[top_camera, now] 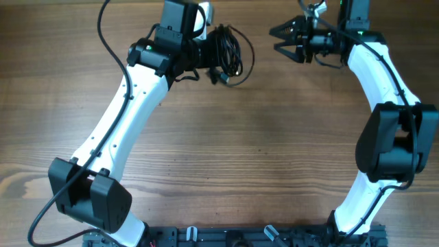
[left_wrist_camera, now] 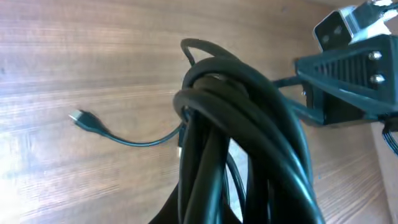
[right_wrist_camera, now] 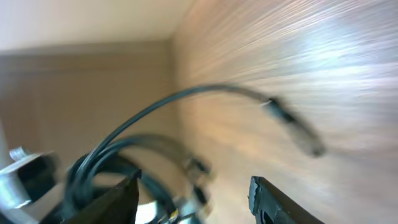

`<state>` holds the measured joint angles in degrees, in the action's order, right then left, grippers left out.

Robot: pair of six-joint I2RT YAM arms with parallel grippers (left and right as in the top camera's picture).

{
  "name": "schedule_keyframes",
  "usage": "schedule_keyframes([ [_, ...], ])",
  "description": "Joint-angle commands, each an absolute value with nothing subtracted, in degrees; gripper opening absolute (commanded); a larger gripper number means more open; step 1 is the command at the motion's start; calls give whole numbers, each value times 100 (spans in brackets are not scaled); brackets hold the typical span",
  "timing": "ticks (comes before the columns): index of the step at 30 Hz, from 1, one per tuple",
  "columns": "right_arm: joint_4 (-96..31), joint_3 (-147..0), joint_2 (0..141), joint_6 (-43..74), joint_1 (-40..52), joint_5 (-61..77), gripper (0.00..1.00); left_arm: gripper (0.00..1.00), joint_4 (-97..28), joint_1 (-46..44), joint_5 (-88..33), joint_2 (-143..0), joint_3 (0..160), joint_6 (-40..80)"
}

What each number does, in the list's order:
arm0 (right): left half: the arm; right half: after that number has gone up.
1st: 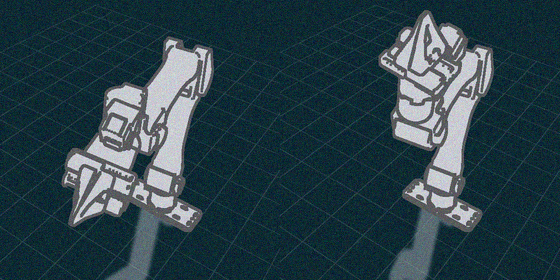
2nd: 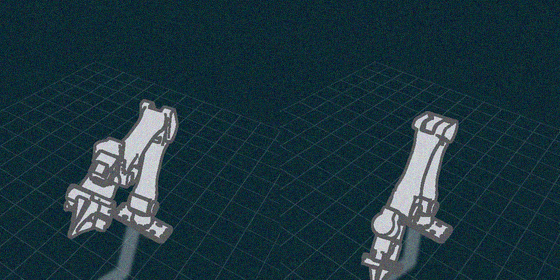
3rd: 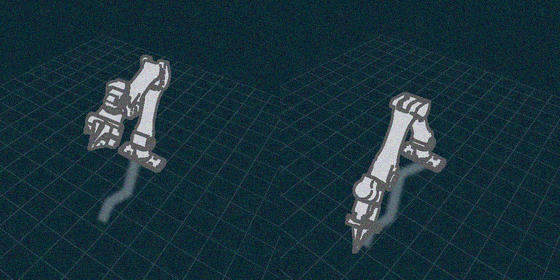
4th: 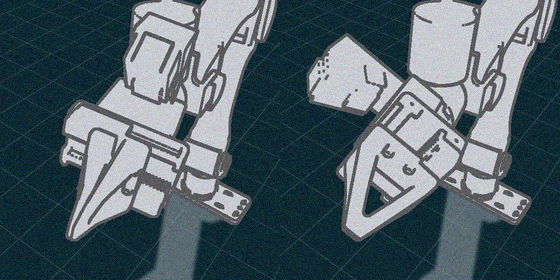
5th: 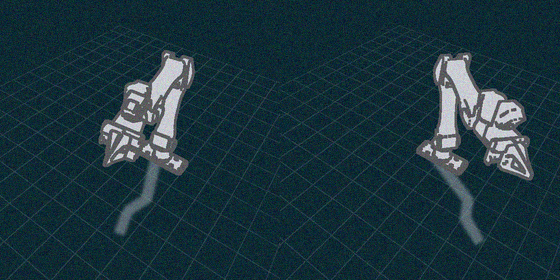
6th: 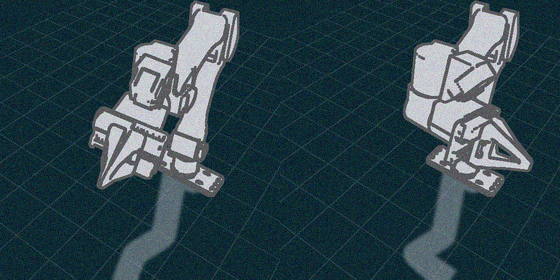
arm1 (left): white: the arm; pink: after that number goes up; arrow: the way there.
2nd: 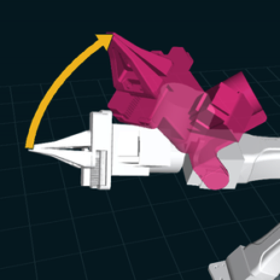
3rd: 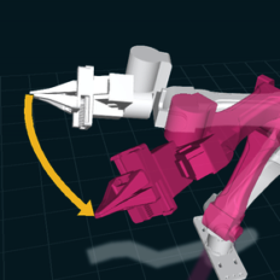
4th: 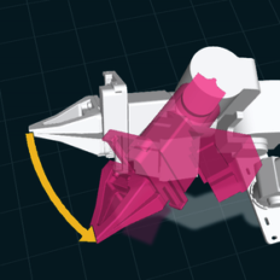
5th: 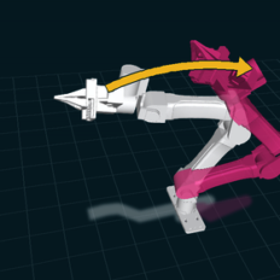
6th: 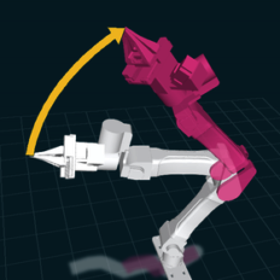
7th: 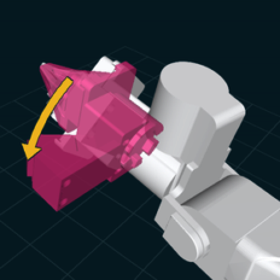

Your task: Untangle cables

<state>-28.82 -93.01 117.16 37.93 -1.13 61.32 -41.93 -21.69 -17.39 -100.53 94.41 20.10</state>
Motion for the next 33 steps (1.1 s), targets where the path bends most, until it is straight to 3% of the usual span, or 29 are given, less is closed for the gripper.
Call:
schedule_keyframes([
  [1, -3076, -9297, 11535, 2808, -8, 5284, 59, 4, -4412, -2147, -1337, -10112, 9472, 2088],
  [7, -3197, -9297, 11126, 1820, 235, 5419, 58, 4, -4659, -2185, -1092, -10215, 9472, 3000],
  [16, -3612, -9297, 10777, -104, 685, 6173, 57, 4, -4296, -2182, -2436, -10215, 9472, 3522],
  [22, -3697, -9297, 10777, -611, 762, 6678, 57, 4, -3962, -2185, -3116, -10215, 9472, 3520],
  [33, -3234, -9297, 10777, -731, 847, 7607, 57, 4, -3944, -2185, -3151, -10215, 9472, 3476],
])
